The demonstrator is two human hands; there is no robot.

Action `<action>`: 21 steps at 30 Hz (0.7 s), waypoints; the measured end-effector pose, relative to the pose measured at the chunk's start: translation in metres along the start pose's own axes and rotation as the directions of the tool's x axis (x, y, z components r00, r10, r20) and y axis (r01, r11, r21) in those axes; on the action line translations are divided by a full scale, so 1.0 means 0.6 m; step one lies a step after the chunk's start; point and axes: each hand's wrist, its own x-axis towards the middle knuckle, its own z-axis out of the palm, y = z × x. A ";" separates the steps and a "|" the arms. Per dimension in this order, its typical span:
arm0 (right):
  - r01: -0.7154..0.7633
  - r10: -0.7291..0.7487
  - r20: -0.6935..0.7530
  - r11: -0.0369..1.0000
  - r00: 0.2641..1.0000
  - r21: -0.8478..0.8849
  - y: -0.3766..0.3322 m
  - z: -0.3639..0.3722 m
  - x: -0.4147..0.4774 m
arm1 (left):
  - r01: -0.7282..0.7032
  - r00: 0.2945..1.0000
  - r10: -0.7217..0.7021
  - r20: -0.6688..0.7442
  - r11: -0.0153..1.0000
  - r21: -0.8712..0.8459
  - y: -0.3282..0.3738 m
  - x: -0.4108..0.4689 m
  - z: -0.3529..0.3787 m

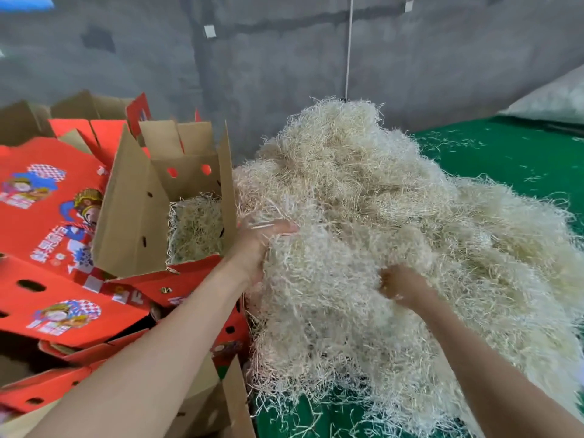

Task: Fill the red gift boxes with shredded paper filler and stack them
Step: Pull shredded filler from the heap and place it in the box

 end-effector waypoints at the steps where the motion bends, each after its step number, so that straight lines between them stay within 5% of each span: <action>1: 0.037 -0.030 -0.061 0.993 0.998 0.114 -0.007 -0.018 -0.001 | 0.002 1.000 -0.002 -0.028 1.000 -0.016 -0.001 0.000 0.009; 3: 0.220 -0.138 -0.222 0.885 0.965 0.409 -0.032 -0.069 -0.014 | -0.007 0.996 0.006 -0.089 1.000 -0.016 -0.005 0.001 0.023; 4: 0.328 -0.233 -0.235 0.749 0.944 0.575 -0.043 -0.099 -0.028 | -0.013 0.993 0.012 -0.117 1.000 -0.010 -0.004 0.000 0.029; 6: 0.359 -0.453 -0.120 0.489 0.883 0.795 -0.064 -0.138 -0.060 | 0.003 0.996 -0.008 -0.092 0.998 -0.056 0.000 0.002 0.036; 8: 0.343 -0.578 0.112 0.617 0.808 0.708 -0.084 -0.129 -0.076 | 0.028 0.999 -0.030 -0.013 0.993 -0.113 0.008 -0.003 0.040; 10: 0.363 -0.497 0.234 0.819 0.835 0.444 -0.102 -0.085 -0.076 | 0.018 0.998 -0.009 0.059 0.989 -0.149 0.020 -0.007 0.044; 13: 0.292 -0.321 0.030 0.893 0.947 0.342 -0.087 -0.043 -0.055 | -0.122 0.993 0.119 -0.025 0.969 -0.214 0.039 0.012 0.037; 17: 0.220 -0.240 0.069 0.951 0.968 0.216 -0.051 -0.046 -0.051 | -0.170 0.975 0.124 -0.187 0.951 -0.258 0.045 0.028 0.037; 21: 0.337 -0.299 -0.157 0.818 0.941 0.466 -0.081 -0.074 -0.069 | -0.113 0.988 0.082 -0.135 0.963 -0.245 0.032 0.032 0.053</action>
